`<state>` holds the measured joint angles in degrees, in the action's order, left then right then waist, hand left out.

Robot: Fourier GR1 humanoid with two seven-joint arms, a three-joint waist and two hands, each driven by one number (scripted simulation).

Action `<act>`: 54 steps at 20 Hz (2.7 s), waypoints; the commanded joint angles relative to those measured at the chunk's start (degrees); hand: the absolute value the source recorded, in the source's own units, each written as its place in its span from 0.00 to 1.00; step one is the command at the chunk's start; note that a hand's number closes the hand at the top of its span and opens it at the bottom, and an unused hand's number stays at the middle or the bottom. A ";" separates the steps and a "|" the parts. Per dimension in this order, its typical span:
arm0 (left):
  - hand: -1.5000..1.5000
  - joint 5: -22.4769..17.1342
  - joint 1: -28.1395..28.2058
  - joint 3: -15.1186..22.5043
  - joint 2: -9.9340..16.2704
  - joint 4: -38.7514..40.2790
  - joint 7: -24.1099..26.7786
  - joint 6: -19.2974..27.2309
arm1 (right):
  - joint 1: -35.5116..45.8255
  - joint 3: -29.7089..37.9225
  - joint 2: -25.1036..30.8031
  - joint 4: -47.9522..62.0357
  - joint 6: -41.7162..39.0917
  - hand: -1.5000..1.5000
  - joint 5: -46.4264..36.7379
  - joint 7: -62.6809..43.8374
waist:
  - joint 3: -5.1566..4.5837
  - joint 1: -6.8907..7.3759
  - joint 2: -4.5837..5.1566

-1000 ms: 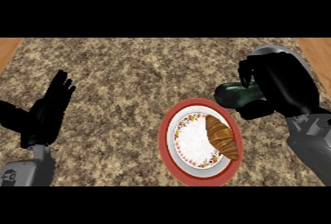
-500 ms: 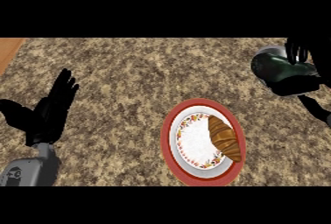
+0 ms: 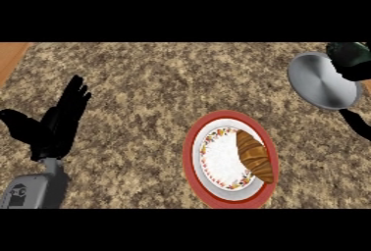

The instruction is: Pick the eggplant from the plate and place it in the pan

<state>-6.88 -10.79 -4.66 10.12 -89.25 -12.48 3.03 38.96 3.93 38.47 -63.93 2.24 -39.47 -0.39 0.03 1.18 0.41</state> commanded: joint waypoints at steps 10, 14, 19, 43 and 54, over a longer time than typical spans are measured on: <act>0.50 0.62 -0.92 0.88 -0.57 -1.16 -1.10 -0.01 | 9.62 5.79 -1.44 38.75 10.60 1.00 -0.62 28.27 | 0.14 2.00 0.81; 0.50 0.80 -3.54 1.45 -1.67 -0.26 -0.74 0.53 | 12.11 6.30 -0.02 45.19 12.61 1.00 -2.17 31.24 | 0.23 3.08 1.51; 0.50 0.40 -1.75 1.77 -1.01 -1.89 -1.96 -0.52 | 14.93 8.35 -0.02 52.28 9.97 1.00 -1.54 22.34 | 0.25 4.19 1.48; 0.50 0.58 -1.15 0.44 -1.26 -1.10 -0.22 0.14 | 8.26 29.90 14.09 59.70 -21.57 0.00 20.35 39.70 | 0.53 1.45 1.33; 0.50 0.45 0.98 0.84 -1.81 -3.25 -1.57 0.49 | -1.70 32.12 19.47 57.56 -37.67 0.00 23.39 46.33 | 0.59 1.09 0.82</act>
<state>-6.29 -10.69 -4.20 8.86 -91.64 -13.49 3.31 39.72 35.39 56.15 -5.58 -27.57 -16.96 40.77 0.63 2.11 1.41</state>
